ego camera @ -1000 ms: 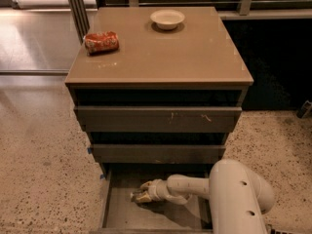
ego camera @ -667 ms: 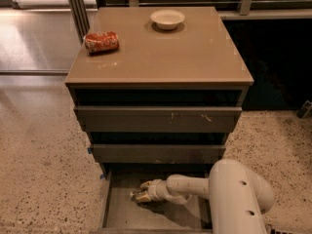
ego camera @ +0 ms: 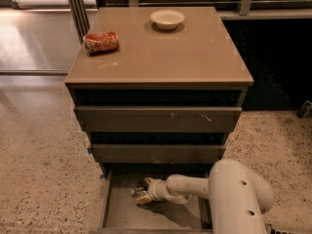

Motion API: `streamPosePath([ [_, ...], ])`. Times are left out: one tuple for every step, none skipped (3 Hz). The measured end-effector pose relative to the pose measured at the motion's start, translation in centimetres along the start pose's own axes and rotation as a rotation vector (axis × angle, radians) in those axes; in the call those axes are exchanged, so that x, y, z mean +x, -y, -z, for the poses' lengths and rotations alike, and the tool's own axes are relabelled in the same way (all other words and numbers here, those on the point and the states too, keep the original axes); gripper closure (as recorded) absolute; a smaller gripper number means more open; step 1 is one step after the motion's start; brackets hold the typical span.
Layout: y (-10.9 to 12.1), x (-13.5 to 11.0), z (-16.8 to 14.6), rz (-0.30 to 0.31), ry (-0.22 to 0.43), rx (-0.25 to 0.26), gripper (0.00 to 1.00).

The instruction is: Place water bottle into bottom drawer

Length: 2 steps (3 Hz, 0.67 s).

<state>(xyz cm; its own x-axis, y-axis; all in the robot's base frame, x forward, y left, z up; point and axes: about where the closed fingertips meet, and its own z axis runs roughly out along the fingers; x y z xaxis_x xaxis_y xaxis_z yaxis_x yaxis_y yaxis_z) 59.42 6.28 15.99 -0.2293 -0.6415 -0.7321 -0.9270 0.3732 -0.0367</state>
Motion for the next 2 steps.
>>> streamPosePath([
  [0.0, 0.0, 0.0, 0.0, 0.0, 0.0, 0.0],
  [0.0, 0.0, 0.0, 0.0, 0.0, 0.0, 0.0],
])
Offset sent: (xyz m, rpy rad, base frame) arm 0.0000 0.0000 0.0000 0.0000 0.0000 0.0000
